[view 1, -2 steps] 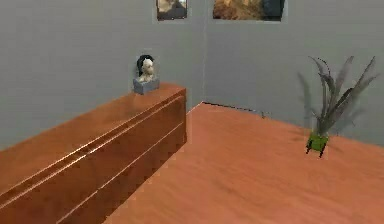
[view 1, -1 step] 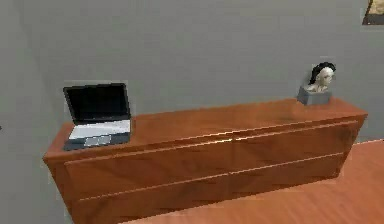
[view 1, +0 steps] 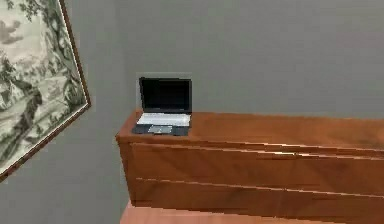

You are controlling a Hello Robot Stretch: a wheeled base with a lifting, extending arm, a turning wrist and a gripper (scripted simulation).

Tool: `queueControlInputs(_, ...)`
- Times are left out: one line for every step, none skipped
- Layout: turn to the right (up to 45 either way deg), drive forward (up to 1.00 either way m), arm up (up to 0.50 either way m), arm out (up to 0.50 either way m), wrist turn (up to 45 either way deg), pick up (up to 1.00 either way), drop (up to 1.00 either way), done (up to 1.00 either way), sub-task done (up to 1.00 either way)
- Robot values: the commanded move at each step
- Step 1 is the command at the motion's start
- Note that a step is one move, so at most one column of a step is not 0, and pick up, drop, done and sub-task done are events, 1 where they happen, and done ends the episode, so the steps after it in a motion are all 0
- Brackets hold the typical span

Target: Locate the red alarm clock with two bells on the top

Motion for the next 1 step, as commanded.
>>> queueControlInputs(0.0,0.25,0.0,0.0,0.0,0.0,0.0,0.0,0.0)
